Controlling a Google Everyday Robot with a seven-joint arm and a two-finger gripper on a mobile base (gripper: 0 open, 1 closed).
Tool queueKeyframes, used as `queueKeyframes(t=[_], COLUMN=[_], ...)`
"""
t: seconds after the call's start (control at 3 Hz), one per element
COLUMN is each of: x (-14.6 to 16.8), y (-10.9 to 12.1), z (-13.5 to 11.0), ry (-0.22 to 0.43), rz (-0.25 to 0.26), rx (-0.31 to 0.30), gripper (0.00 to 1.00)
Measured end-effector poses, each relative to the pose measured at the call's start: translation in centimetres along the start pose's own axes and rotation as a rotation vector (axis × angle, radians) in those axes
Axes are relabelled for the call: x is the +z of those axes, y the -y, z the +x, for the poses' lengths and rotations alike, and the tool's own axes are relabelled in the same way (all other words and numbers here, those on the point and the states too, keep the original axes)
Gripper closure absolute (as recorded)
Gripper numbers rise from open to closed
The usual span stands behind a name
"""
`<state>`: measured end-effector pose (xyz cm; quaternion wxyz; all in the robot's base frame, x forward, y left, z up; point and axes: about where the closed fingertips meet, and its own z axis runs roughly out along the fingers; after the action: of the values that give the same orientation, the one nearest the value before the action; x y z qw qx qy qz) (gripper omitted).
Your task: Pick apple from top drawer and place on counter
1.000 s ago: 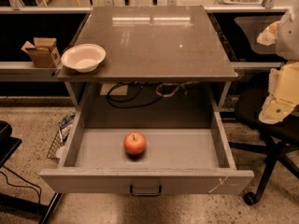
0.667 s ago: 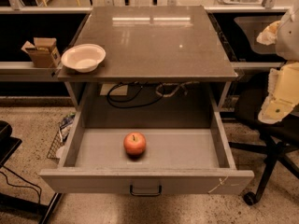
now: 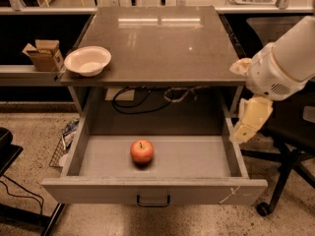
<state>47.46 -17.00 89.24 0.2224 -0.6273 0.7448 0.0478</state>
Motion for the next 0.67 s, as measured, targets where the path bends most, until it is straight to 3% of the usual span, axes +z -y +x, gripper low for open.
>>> queueKeyframes(t=[0.33, 0.67], x=[5.6, 9.4], y=[-0.2, -1.0], z=[-2.3, -4.1], ry=[0.141, 0.243], rz=[-0.062, -0.106], rx=[-0.024, -0.027], gripper=[0.00, 0.00])
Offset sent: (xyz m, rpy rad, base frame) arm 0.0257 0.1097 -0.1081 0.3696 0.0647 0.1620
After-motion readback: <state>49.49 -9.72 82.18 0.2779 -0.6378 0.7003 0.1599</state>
